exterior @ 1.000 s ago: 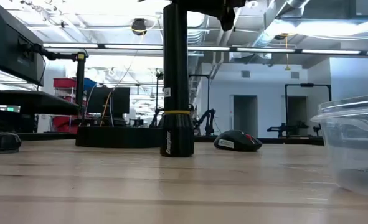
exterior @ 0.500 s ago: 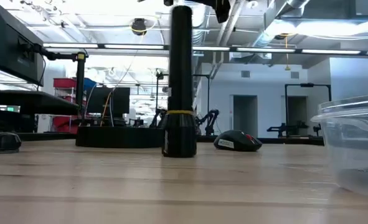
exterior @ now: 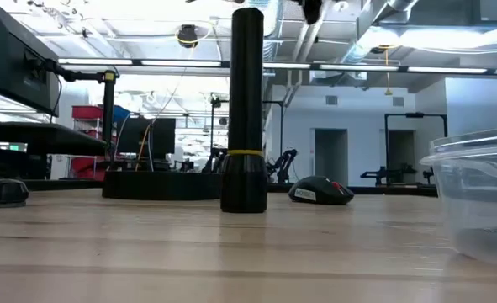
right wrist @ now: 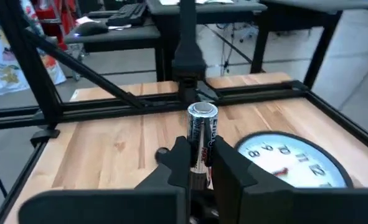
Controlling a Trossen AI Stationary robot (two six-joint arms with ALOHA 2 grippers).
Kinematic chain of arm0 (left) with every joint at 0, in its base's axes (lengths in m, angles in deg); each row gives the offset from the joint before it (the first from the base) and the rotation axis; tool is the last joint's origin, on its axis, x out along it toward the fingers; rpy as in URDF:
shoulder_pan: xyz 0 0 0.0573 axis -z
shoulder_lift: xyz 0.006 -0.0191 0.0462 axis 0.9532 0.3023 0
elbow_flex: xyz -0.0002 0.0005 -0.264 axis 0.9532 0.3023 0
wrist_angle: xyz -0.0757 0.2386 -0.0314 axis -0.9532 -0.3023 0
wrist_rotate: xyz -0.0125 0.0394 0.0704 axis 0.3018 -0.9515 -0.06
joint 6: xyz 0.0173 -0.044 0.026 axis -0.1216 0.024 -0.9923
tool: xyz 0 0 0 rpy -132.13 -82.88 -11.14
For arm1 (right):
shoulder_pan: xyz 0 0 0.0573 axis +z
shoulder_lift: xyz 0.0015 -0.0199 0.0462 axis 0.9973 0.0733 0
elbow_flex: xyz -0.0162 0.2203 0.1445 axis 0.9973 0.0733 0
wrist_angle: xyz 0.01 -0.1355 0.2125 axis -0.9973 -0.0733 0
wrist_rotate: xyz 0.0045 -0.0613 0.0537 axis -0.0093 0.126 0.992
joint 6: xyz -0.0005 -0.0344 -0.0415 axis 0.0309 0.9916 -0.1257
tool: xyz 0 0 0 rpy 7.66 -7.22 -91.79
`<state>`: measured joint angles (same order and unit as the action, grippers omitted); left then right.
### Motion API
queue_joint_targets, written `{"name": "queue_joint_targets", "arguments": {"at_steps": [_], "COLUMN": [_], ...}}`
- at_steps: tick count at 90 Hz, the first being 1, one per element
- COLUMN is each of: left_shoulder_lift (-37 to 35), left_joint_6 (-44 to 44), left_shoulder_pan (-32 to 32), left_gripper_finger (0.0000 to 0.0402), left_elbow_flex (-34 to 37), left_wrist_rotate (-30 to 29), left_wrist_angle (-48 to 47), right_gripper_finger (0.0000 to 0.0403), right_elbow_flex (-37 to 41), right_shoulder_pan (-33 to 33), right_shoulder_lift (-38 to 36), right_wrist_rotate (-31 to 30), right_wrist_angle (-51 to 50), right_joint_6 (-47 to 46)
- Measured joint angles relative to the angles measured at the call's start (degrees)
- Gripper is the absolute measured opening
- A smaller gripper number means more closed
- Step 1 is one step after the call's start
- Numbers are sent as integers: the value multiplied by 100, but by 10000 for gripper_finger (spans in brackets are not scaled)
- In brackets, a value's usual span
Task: Insert battery
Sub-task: Insert the silver battery into the black flashlight battery compartment
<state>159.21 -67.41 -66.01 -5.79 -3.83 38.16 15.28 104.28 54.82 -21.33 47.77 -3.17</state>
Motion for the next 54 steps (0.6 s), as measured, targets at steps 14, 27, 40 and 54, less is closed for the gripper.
{"name": "queue_joint_targets", "arguments": {"at_steps": [14, 27, 40, 54], "left_shoulder_lift": [1, 1, -3, -3], "left_joint_6": [-3, -35, -25, -9], "left_shoulder_pan": [0, 0, 2, 2], "left_gripper_finger": [0, 0, 0, 0], "left_elbow_flex": [2, 2, 0, 0], "left_wrist_rotate": [0, 0, 3, 4], "left_wrist_angle": [4, 11, 10, 18], "right_gripper_finger": [22, 22, 22, 22], "right_elbow_flex": [2, 5, 5, -2], "right_shoulder_pan": [35, 22, 21, 13], "right_shoulder_lift": [-56, 155, 323, 316], "right_wrist_rotate": [4, 178, 200, 212], "right_wrist_angle": [-220, -153, 56, -59], "right_joint_6": [-104, -246, -253, -255]}}
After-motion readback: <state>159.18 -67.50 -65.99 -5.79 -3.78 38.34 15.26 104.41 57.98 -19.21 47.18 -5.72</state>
